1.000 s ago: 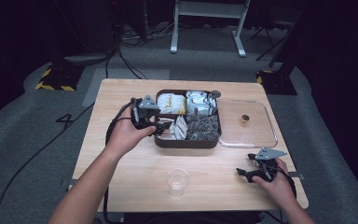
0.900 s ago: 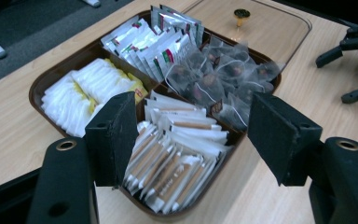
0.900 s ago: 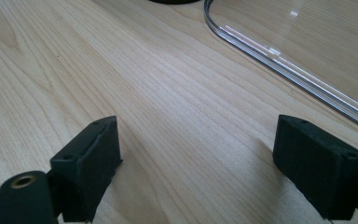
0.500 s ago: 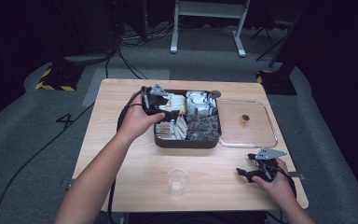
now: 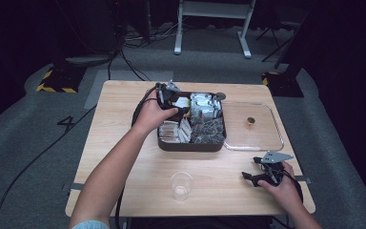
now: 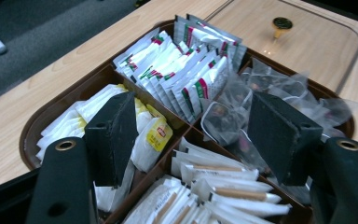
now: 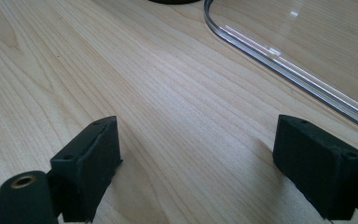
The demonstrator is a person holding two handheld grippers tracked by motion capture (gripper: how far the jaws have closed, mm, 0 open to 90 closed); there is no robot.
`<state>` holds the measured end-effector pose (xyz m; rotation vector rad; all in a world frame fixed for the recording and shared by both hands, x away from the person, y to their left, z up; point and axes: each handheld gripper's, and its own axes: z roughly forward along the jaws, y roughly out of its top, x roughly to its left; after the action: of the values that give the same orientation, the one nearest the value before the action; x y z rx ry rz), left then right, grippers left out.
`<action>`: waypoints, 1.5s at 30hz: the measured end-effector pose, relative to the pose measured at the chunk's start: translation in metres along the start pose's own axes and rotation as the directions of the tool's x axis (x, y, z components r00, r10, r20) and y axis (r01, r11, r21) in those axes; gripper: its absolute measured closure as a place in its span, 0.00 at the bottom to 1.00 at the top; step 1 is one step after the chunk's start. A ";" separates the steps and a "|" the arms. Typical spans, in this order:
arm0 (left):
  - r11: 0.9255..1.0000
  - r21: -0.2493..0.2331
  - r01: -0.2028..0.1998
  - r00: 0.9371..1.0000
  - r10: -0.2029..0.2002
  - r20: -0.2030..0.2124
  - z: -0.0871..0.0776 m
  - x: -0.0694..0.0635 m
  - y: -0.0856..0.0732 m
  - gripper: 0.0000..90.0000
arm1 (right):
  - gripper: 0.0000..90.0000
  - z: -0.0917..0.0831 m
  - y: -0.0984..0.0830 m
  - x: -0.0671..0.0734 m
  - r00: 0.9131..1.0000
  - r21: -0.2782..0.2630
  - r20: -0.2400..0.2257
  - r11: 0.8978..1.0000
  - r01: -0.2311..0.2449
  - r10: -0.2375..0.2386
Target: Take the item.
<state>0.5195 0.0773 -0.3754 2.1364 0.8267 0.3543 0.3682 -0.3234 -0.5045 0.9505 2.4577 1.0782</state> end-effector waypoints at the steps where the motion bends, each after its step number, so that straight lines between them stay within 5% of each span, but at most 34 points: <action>1: 1.000 0.007 0.006 1.000 -0.006 -0.006 0.004 0.001 0.000 0.38 | 0.17 0.000 0.000 0.000 1.000 0.000 0.000 1.000 0.000 0.000; 17: 0.989 0.105 0.101 0.994 -0.096 -0.059 0.052 0.021 -0.007 0.42 | 0.17 0.000 0.000 -0.001 1.000 0.000 -0.006 1.000 0.005 -0.005; 27: 0.971 0.170 0.169 0.984 -0.157 -0.081 0.068 0.039 -0.018 0.55 | 0.17 0.000 0.000 -0.001 1.000 -0.001 -0.006 1.000 0.006 -0.006; 45: 0.956 0.242 0.167 0.986 -0.157 -0.059 0.085 0.044 -0.021 0.74 | 0.17 0.000 0.000 -0.001 1.000 0.000 -0.006 1.000 0.006 -0.006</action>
<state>0.5855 0.0669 -0.4466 2.2745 1.1107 0.2176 0.3687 -0.3236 -0.5045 0.9410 2.4635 1.0813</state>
